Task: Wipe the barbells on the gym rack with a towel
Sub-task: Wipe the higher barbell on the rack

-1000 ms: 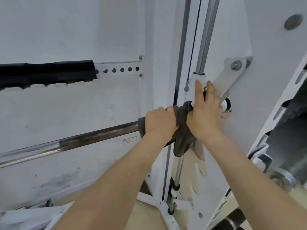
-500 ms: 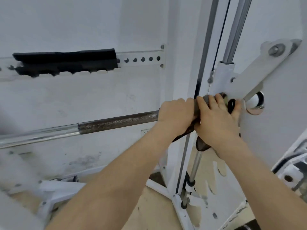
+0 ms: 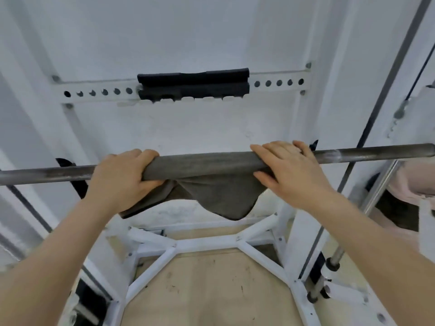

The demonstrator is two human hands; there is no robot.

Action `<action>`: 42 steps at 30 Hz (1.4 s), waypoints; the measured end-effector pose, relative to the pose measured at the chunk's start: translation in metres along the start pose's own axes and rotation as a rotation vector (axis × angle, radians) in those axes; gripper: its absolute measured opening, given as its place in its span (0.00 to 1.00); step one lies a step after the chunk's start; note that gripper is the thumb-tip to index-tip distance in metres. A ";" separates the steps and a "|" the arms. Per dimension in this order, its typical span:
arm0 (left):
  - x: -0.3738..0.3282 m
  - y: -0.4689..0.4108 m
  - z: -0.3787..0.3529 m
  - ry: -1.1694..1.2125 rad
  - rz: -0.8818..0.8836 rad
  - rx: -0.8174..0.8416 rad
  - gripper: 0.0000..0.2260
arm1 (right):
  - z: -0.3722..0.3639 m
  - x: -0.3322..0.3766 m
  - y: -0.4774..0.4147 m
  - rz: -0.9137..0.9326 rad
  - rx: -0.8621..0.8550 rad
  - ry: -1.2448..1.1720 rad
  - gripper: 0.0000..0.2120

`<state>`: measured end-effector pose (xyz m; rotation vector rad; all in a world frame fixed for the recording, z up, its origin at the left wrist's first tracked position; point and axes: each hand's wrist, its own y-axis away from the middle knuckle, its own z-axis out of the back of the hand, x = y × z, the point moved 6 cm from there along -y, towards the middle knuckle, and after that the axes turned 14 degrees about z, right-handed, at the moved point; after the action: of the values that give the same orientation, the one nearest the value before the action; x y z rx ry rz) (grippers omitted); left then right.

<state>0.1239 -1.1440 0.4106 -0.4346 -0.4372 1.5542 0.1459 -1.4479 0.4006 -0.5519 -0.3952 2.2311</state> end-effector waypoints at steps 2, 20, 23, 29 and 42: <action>0.003 0.002 0.004 0.015 -0.012 -0.006 0.24 | 0.003 -0.008 0.005 -0.130 0.102 0.042 0.25; 0.070 0.039 -0.009 0.041 0.021 -0.242 0.27 | -0.002 0.172 -0.118 0.007 0.102 -0.099 0.31; 0.090 0.046 -0.003 0.127 0.040 -0.281 0.24 | -0.011 0.207 -0.156 0.104 0.020 -0.140 0.27; 0.047 0.042 0.002 0.153 0.253 -0.192 0.25 | -0.011 0.181 -0.139 0.168 -0.090 -0.020 0.19; -0.101 0.075 0.009 1.121 0.232 0.370 0.12 | 0.029 0.052 -0.011 -0.064 -0.045 -0.662 0.11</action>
<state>0.0579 -1.2473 0.3792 -0.9847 0.7720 1.3231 0.1076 -1.4045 0.4168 0.1981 -0.7831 2.3008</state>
